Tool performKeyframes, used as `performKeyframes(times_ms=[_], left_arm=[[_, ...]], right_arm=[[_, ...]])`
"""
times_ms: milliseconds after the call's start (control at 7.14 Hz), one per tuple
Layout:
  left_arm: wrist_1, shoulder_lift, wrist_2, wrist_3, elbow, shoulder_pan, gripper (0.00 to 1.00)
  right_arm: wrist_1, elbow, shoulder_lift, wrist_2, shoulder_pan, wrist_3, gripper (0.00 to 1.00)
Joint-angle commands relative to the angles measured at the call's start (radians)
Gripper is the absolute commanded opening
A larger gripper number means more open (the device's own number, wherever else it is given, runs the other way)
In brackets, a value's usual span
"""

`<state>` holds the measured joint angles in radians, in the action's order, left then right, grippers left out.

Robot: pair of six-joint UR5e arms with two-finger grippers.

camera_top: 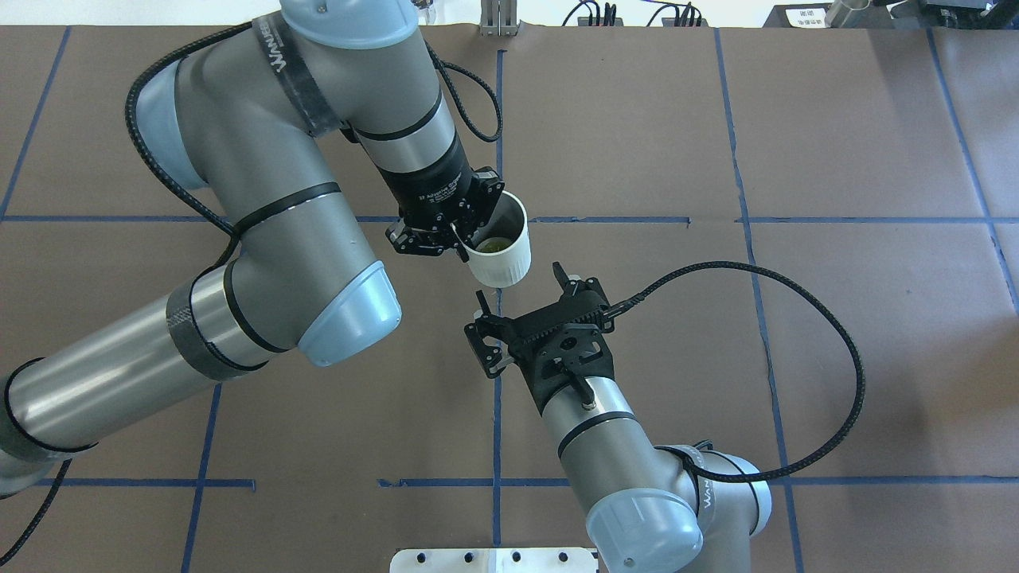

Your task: Left arm hands cup to right arm to dump lemon

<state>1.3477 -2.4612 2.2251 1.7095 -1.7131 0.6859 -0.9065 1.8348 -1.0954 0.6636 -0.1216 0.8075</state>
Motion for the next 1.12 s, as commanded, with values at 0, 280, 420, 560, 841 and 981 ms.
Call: performKeyframes(times_ms=[0,280,420,560,841,981], left_arm=[[0.001,-0.013,-0.002,0.013,-0.002,-0.023,0.00],[0.001,-0.012,-0.002,0.015,-0.005,-0.025,0.00],[-0.002,-0.010,-0.002,0.016,-0.010,-0.031,0.00],[-0.031,-0.012,-0.001,0.016,-0.023,-0.032,0.00],[-0.041,-0.010,0.001,0.016,-0.026,-0.032,0.00],[-0.041,-0.010,0.004,0.016,-0.029,-0.032,0.00]], right_arm=[[0.000,-0.011,0.008,-0.002,0.002,-0.001,1.00],[-0.002,-0.015,0.009,-0.002,0.002,-0.007,1.00],[-0.002,-0.019,0.009,-0.002,0.002,-0.008,1.00],[-0.002,-0.020,0.009,-0.010,0.002,-0.010,1.00],[-0.002,-0.025,0.011,-0.018,0.000,-0.010,1.00],[-0.002,-0.028,0.011,-0.022,0.002,-0.008,1.00]])
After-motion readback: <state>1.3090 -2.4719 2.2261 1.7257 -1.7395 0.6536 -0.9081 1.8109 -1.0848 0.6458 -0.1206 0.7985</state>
